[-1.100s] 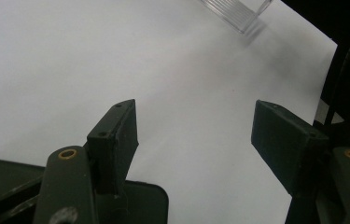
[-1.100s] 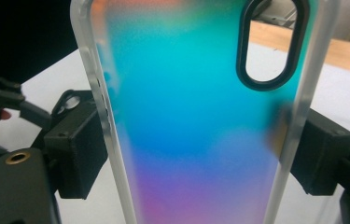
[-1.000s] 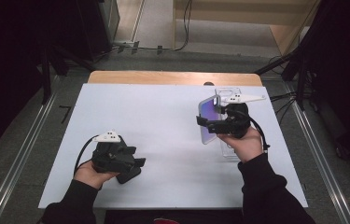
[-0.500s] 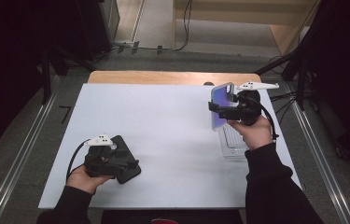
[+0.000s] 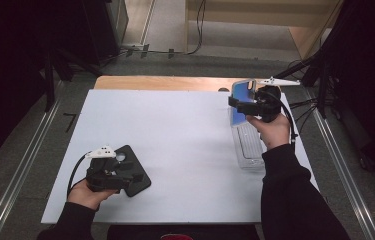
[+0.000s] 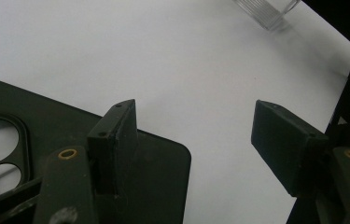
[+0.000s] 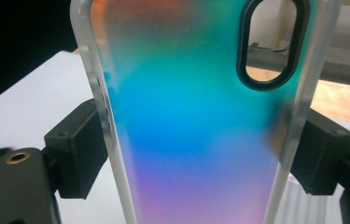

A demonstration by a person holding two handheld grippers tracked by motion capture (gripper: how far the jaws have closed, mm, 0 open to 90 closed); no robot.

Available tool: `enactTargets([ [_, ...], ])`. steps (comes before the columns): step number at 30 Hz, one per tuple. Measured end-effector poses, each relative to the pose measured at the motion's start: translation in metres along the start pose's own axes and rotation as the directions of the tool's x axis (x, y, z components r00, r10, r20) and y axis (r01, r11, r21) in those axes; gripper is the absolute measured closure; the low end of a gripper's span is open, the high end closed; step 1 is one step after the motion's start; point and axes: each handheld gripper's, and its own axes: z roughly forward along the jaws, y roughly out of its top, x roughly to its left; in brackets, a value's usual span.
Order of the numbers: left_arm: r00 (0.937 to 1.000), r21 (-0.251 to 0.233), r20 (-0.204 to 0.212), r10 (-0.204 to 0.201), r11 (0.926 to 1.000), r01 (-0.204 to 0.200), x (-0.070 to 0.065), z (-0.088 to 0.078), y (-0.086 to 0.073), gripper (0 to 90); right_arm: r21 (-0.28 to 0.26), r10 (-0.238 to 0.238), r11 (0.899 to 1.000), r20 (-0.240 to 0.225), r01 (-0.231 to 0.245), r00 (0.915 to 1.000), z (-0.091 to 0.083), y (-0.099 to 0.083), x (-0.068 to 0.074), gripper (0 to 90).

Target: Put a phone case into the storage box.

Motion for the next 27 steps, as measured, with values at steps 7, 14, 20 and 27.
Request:
enactTargets([
  [7, 1.0, 0.001, 0.001, -0.005, 1.0, 0.005, 0.001, 0.002, 0.001, 31.5, 0.003, 0.026, 1.0, 0.062, -0.026, 0.9977, 0.016, 0.009, -0.018, 15.3],
  [14, 1.0, -0.003, -0.001, -0.009, 1.0, 0.009, 0.003, 0.002, 0.001, 31.5, -0.001, 0.059, 0.998, 0.123, -0.059, 0.9906, 0.037, 0.018, -0.04, 15.3],
  [20, 1.0, 0.002, -0.002, -0.009, 1.0, 0.009, 0.003, 0.002, 0.001, 31.5, 0.004, 0.074, 0.997, 0.176, -0.076, 0.9816, 0.051, 0.025, -0.053, 15.2],
  [27, 1.0, 0.005, -0.002, -0.006, 1.0, 0.006, 0.004, 0.003, 0.001, 31.5, 0.009, 0.096, 0.995, 0.207, -0.1, 0.9735, 0.066, 0.023, -0.066, 15.3],
])
